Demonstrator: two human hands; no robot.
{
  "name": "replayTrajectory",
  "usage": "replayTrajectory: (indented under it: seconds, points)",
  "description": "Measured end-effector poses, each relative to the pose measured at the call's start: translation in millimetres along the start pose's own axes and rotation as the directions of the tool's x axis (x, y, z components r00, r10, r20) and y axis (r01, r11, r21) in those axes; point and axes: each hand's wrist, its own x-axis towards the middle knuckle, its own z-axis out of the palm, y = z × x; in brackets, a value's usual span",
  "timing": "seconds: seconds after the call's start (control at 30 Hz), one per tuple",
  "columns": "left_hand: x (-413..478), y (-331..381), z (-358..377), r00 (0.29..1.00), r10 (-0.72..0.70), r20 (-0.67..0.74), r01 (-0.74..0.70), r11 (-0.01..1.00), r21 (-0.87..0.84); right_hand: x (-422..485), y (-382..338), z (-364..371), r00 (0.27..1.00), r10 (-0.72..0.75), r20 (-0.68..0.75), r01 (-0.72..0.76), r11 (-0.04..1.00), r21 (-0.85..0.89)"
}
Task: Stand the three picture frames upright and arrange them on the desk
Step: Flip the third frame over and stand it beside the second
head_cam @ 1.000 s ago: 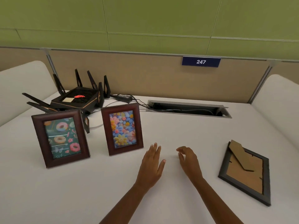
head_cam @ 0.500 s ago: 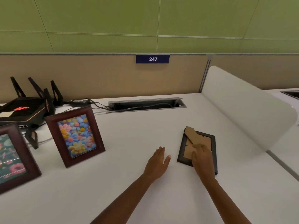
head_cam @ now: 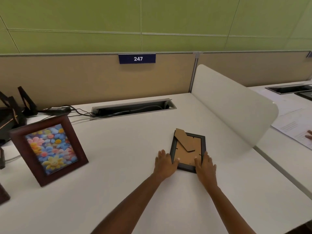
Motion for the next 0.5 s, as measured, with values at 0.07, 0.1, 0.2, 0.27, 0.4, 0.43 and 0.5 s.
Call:
replayTrajectory:
  seconds: [0.07, 0.1, 0.2, 0.27, 0.4, 0.43, 0.5]
  points:
    - [1, 2, 2, 1.000, -0.005, -0.004, 0.004, 0.999, -0.042, 2, 0, 1, 1.000, 0.002, -0.008, -0.002, 0.996, 0.086]
    - [2, 3, 2, 1.000, -0.008, -0.005, 0.008, 0.998, -0.067, 4, 0, 0, 1.000, 0.018, -0.019, -0.015, 0.989, 0.147]
    - [3, 7, 2, 1.000, -0.028, -0.011, 0.026, 0.991, -0.131, 3, -8, -4, 0.997, 0.070, -0.017, -0.062, 0.948, 0.312]
    - [3, 10, 2, 0.999, -0.044, -0.017, 0.041, 0.987, -0.157, 2, -12, -7, 0.993, 0.118, -0.015, -0.105, 0.928, 0.358]
    - [3, 13, 0, 0.998, -0.058, -0.026, 0.053, 0.981, -0.188, 4, -11, -10, 0.986, 0.165, -0.034, -0.133, 0.887, 0.442]
    - [2, 15, 0, 0.998, -0.058, -0.034, 0.050, 0.979, -0.198, 5, -11, -12, 0.984, 0.173, -0.039, -0.136, 0.876, 0.462]
    - [0, 18, 0, 0.995, -0.068, -0.071, 0.051, 0.973, -0.226, 8, -12, -13, 0.980, 0.195, -0.035, -0.154, 0.859, 0.488]
